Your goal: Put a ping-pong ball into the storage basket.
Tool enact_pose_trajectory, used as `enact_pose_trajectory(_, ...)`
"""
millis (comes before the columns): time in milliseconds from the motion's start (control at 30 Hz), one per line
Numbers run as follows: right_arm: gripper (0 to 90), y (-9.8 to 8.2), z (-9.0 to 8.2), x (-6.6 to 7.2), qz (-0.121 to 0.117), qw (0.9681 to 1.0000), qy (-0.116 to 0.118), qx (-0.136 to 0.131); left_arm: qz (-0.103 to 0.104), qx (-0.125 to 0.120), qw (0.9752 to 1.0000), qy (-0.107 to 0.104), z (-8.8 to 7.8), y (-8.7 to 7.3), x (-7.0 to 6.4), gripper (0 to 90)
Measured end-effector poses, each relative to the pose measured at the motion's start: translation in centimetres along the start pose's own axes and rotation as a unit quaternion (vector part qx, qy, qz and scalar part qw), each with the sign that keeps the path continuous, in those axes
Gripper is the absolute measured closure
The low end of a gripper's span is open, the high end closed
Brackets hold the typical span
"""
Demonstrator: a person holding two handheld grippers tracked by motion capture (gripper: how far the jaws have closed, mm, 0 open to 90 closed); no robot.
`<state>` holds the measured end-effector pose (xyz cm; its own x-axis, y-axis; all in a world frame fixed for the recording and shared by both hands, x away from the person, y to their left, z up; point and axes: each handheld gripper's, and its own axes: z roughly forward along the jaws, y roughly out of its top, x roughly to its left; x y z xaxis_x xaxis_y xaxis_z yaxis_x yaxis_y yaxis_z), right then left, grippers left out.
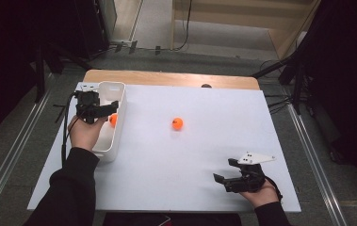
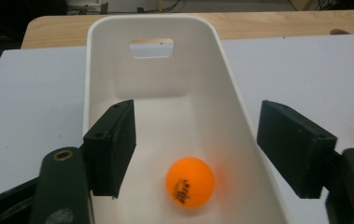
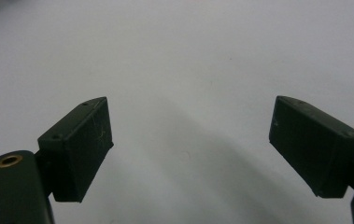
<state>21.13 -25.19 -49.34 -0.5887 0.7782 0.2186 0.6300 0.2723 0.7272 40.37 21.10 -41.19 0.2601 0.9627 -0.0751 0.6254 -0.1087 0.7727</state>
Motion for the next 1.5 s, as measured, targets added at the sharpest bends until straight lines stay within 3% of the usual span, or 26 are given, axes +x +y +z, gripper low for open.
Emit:
enact_pose_trajectory(167, 11.9, 0.0, 0.0, 0.0, 0.0, 1.0, 0.0, 0.0, -0.002, -0.001, 1.0, -0.002, -0.2, 0.1, 0.1, 23.3)
enact_pose_trajectory(367, 11.9, 0.0, 0.0, 0.0, -0.001, 1.0, 0.0, 0.0, 0.008, 0.003, 0.9999, -0.006, -0.6, 0.3, -0.2, 23.1)
enact_pose_trajectory(700, 11.9, 0.0, 0.0, 0.0, -0.002, 1.0, 0.001, -0.002, 0.019, 0.012, 0.9995, -0.02, -1.1, 0.7, -0.6, 15.5)
enact_pose_trajectory(1133, 11.9, 0.0, 0.0, 0.0, -0.002, 1.0, 0.001, -0.002, 0.029, 0.02, 0.9978, -0.057, -1.8, 1.0, -1.3, 15.0)
enact_pose_trajectory(1500, 11.9, 0.0, 0.0, 0.0, -0.001, 1.0, 0.001, -0.002, 0.04, 0.026, 0.9961, -0.075, -2.3, 1.1, -2.2, 15.0)
